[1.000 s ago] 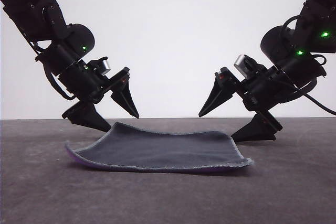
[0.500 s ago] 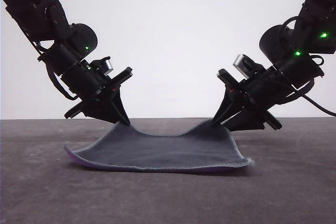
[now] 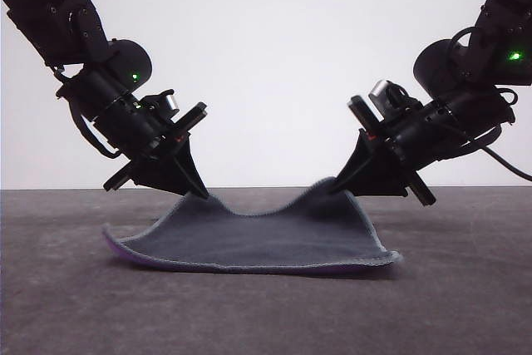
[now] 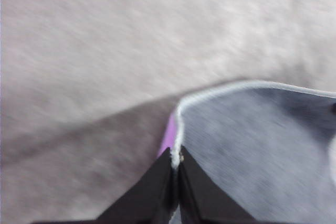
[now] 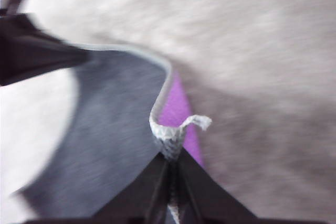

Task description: Fold clothes

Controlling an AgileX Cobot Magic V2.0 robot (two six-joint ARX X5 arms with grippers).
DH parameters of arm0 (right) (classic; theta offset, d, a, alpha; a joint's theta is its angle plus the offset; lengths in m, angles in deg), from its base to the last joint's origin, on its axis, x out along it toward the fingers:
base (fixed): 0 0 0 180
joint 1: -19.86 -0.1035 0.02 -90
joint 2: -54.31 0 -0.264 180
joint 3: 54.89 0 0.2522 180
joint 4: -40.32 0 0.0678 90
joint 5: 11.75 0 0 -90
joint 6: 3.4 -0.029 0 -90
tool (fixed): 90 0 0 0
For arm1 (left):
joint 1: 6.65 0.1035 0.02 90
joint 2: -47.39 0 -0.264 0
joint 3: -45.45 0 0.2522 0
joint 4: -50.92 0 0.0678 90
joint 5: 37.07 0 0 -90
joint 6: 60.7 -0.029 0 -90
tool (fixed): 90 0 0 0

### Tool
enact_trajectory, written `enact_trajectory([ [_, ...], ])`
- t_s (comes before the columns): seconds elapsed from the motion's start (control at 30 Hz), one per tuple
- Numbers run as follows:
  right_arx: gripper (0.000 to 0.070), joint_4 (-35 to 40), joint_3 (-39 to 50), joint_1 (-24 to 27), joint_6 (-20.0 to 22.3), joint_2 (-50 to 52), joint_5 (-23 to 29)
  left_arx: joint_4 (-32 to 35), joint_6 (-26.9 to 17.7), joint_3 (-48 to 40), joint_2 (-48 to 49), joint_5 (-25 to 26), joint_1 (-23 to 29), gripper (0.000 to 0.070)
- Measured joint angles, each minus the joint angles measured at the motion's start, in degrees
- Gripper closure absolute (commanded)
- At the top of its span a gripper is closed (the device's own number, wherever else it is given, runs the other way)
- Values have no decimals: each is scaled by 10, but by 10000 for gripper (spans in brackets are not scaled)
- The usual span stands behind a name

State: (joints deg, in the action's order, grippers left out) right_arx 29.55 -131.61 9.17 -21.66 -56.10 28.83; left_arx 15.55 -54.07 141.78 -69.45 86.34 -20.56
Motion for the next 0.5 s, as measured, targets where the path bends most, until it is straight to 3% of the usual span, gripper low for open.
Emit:
enact_trajectory([
  [0.37, 692, -78, 0, 18, 16, 0, -130, -147, -79, 1, 30, 11, 17, 697],
  [0.5, 692, -129, 0, 17, 39, 0, -148, -190, -96, 1, 32, 18, 17, 697],
])
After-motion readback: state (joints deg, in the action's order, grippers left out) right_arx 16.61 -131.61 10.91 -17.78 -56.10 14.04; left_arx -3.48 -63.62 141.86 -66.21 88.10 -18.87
